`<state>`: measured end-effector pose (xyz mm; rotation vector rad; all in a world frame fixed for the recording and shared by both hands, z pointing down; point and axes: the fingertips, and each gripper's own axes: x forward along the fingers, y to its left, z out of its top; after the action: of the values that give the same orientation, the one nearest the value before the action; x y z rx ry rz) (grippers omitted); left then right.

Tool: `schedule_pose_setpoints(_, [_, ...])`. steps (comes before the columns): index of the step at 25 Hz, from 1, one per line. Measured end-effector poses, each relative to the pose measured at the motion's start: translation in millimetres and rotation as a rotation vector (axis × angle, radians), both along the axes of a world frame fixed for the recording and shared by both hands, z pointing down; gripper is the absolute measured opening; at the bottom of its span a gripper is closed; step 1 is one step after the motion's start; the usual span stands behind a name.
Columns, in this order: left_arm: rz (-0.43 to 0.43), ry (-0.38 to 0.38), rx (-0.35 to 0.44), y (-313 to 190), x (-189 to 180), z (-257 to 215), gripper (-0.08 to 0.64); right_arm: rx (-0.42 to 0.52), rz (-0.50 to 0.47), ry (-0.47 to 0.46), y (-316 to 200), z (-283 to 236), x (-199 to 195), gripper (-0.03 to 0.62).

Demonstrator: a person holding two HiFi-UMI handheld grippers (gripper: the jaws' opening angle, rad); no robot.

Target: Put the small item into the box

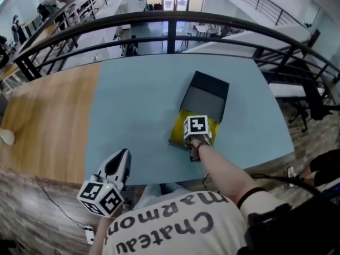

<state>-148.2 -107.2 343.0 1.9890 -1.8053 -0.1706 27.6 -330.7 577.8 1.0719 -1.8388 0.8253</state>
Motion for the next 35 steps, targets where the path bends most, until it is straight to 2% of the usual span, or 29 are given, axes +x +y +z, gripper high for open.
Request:
schedule_pose_setpoints(6, [-0.130, -0.020, 0.007, 58.4, 25.9, -1.5, 0.002, -0.065, 0.032, -0.099, 0.7, -3.7, 2.7, 0.078])
schedule_pose_setpoints(12, [-0.270, -0.037, -0.068, 136.1, 64.6, 10.9, 0.002, -0.065, -0.007, -0.132, 2.5, -1.8, 6.0, 0.080])
schedule_pose_setpoints(16, [-0.371, -0.035, -0.091, 187.3, 72.2, 23.3, 0.002, -0.089, -0.003, -0.182, 7.7, 0.8, -1.7, 0.103])
schedule_pose_setpoints(21, [-0.455, -0.028, -0.126, 229.6, 72.3, 33.1, 0.002, -0.115, 0.008, -0.238, 10.8, 4.1, -14.3, 0.123])
schedule_pose_setpoints(26, [-0.489, -0.030, -0.143, 237.4, 79.8, 25.9, 0.002, -0.138, 0.025, -0.266, 6.6, -1.1, -10.0, 0.127])
schedule_pose_setpoints(30, [-0.479, -0.037, -0.140, 234.3, 89.2, 19.9, 0.002, -0.153, 0.030, -0.330, 9.7, -12.4, -7.9, 0.195])
schedule_pose_setpoints(33, [-0.461, -0.038, -0.140, 228.2, 94.0, 20.7, 0.002, -0.090, 0.039, -0.371, 0.1, -27.2, -4.4, 0.210])
schedule_pose_setpoints(35, [-0.441, -0.039, -0.141, 225.1, 96.1, 20.8, 0.002, -0.002, 0.037, -0.408, -6.9, -47.6, -1.8, 0.215])
